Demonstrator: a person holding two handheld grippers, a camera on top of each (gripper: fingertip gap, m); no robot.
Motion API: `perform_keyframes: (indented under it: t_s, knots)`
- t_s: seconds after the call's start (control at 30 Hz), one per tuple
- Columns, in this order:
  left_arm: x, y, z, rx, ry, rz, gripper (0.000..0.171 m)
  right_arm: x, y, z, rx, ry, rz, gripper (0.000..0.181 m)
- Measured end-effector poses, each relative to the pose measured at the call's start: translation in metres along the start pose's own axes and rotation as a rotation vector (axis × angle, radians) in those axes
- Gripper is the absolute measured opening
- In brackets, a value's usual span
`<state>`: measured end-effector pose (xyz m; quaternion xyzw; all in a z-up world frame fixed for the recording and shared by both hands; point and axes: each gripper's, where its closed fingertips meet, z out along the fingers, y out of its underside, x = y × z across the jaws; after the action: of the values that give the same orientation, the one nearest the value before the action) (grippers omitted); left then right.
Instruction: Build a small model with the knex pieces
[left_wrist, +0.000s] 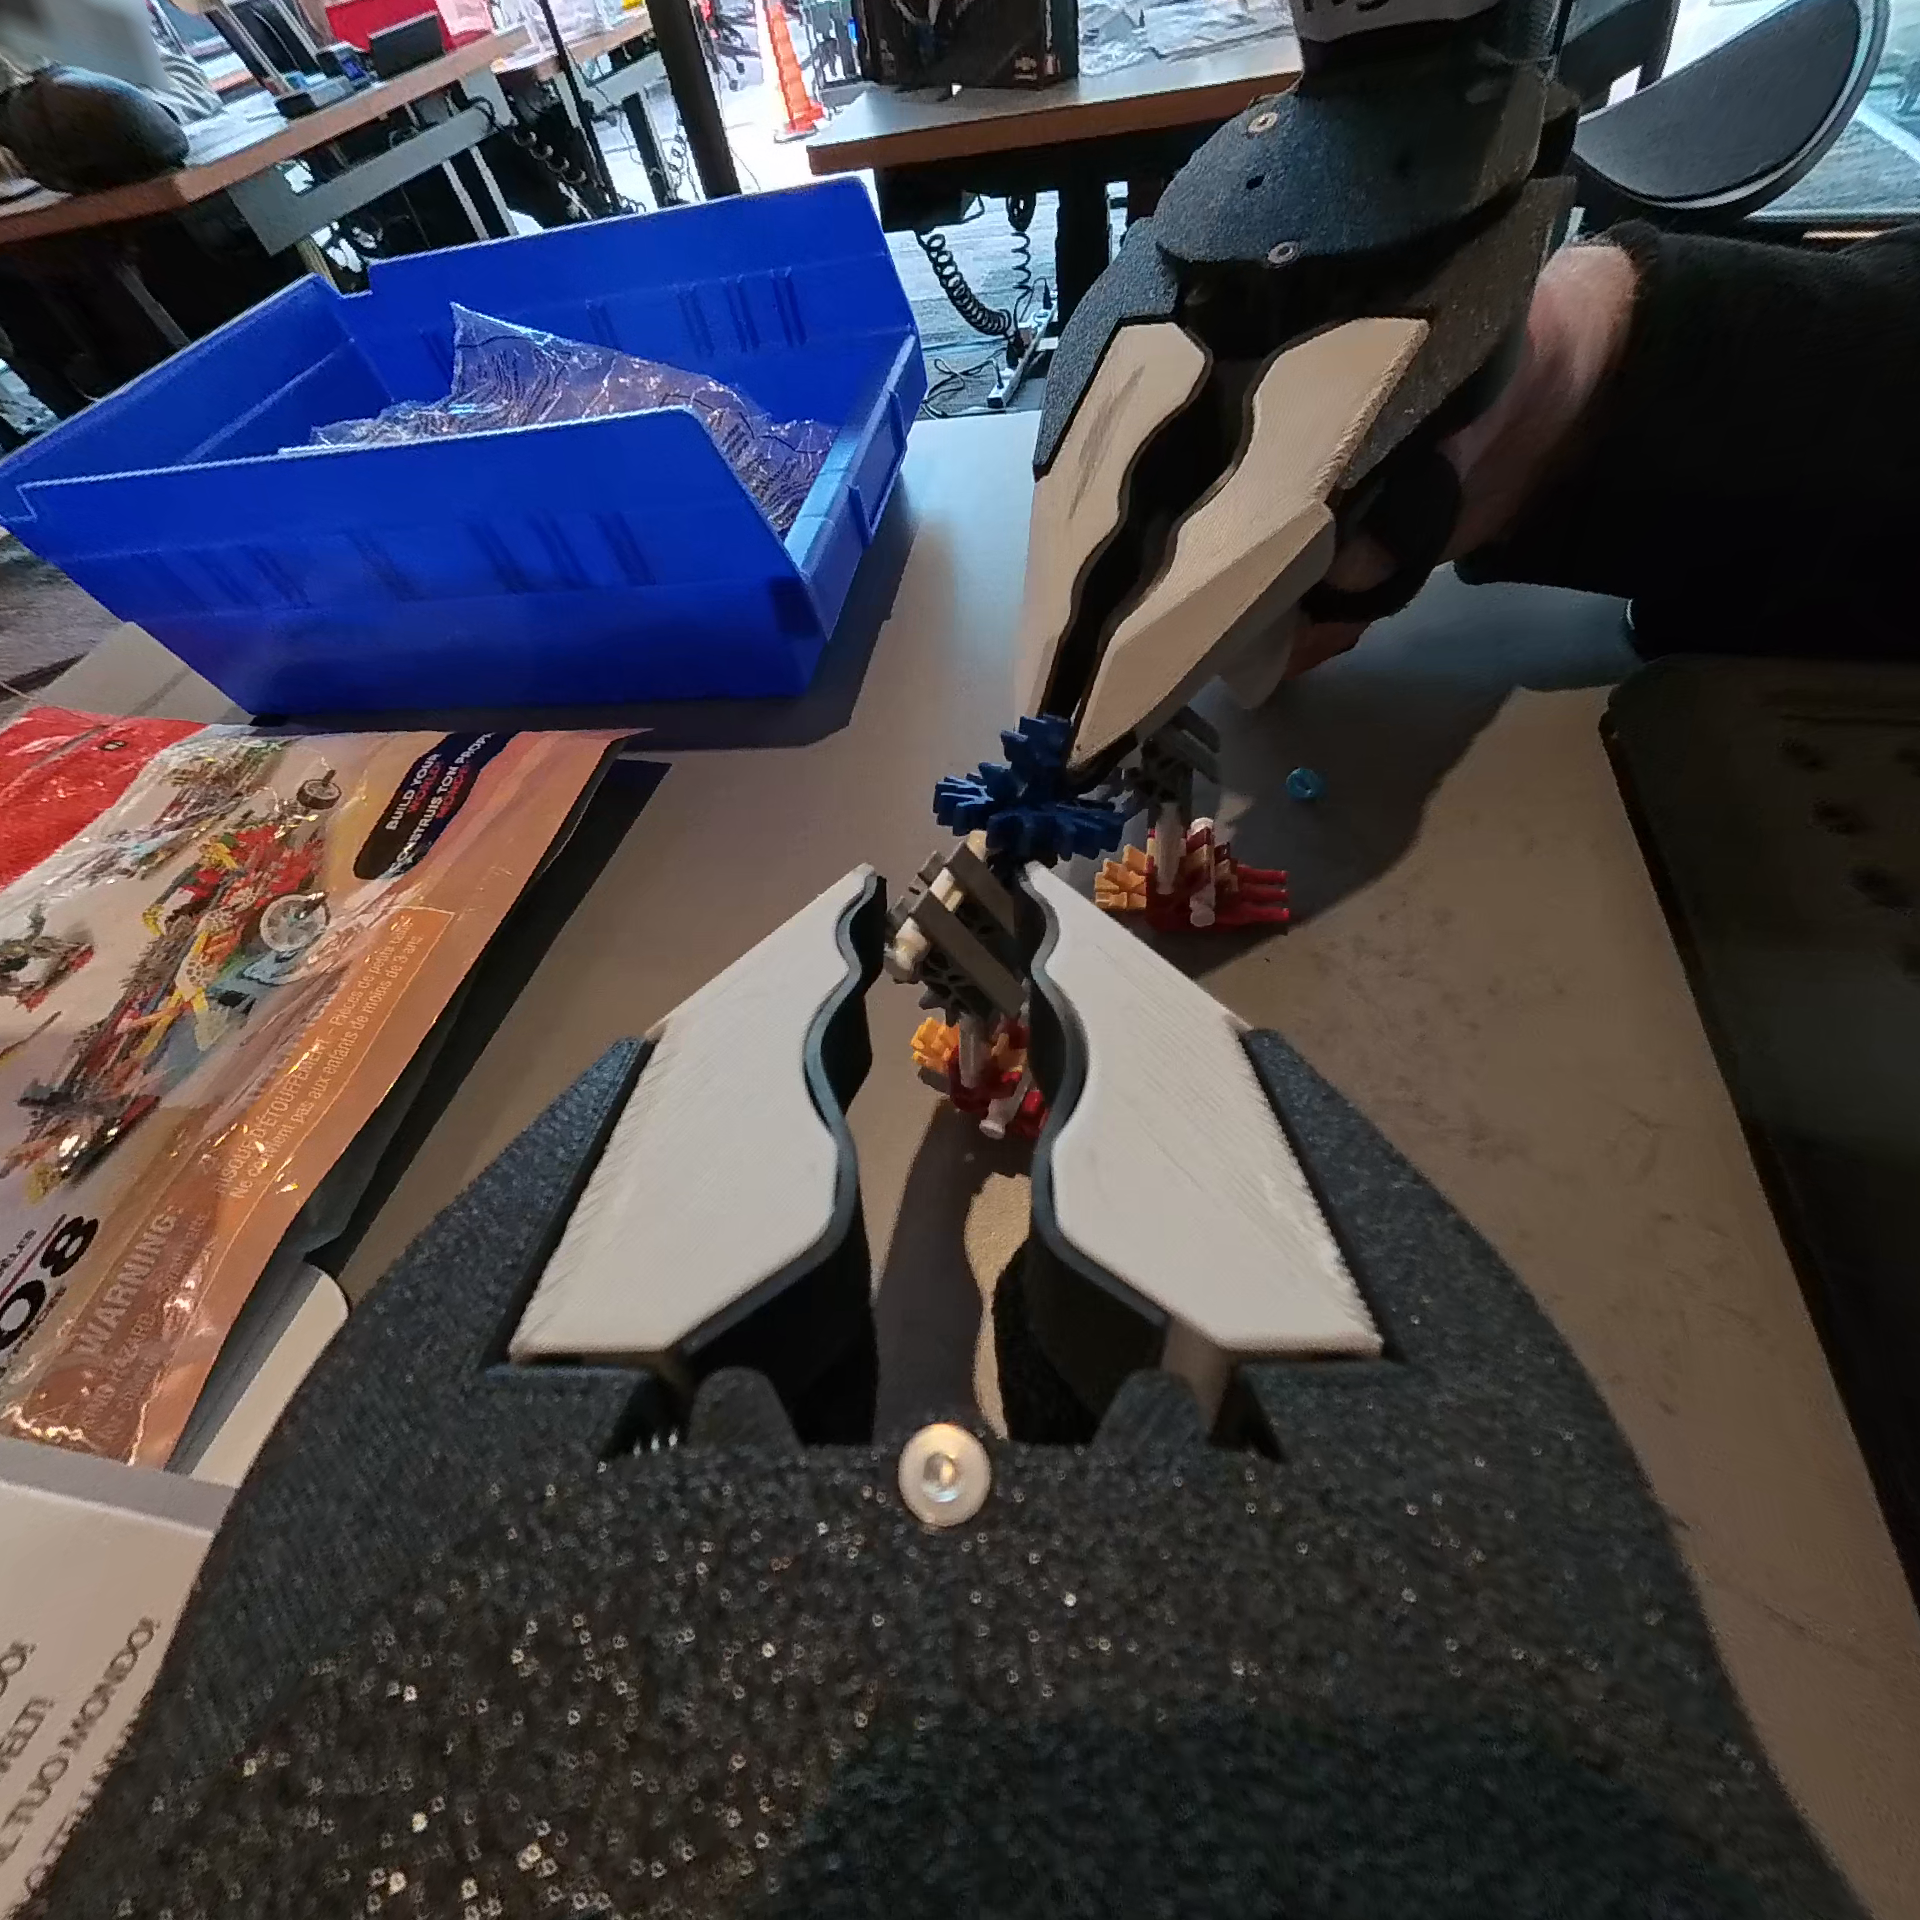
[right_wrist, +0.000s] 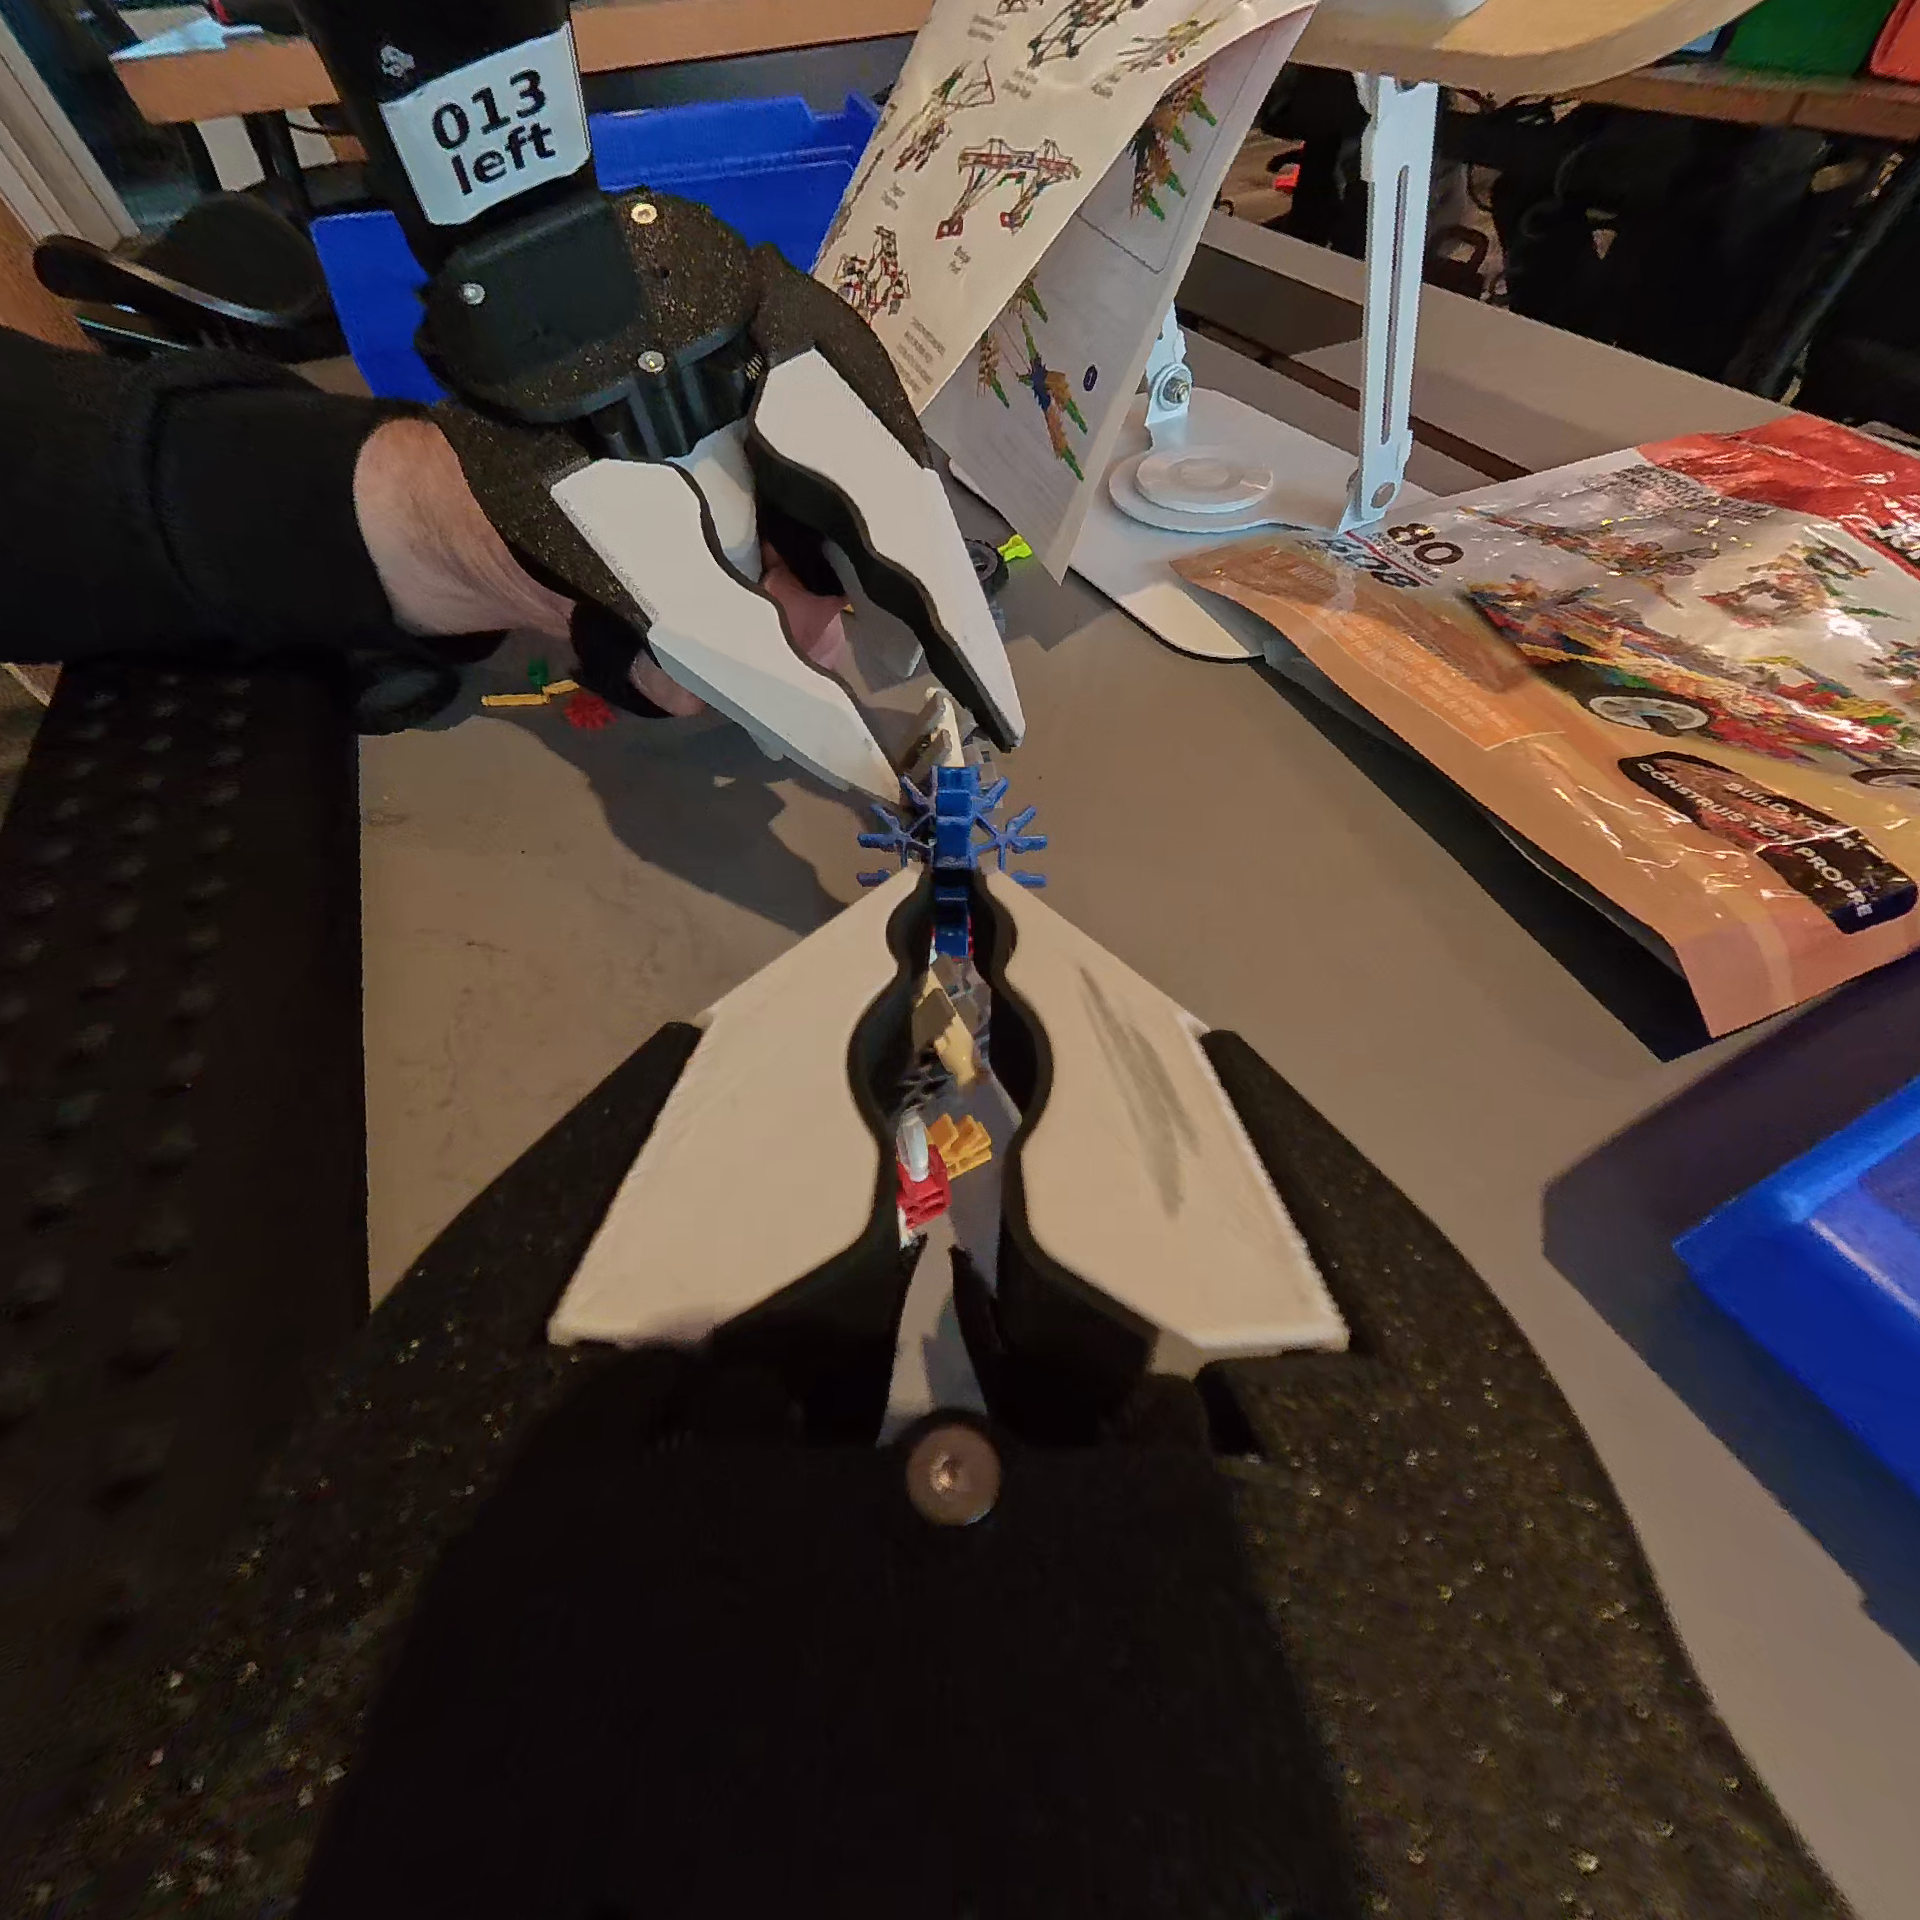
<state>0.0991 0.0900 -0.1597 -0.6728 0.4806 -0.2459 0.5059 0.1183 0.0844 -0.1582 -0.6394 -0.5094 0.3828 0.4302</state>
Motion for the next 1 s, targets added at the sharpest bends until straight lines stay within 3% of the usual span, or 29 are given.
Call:
perform_keyframes:
  t_s: [1.0]
  knots:
    - [0.0029,-0.0017,0.0003,-0.007,-0.024,0.076,0.023,-0.0041,-0.0034,0.0049,-0.019,0.074,-0.126,0.008]
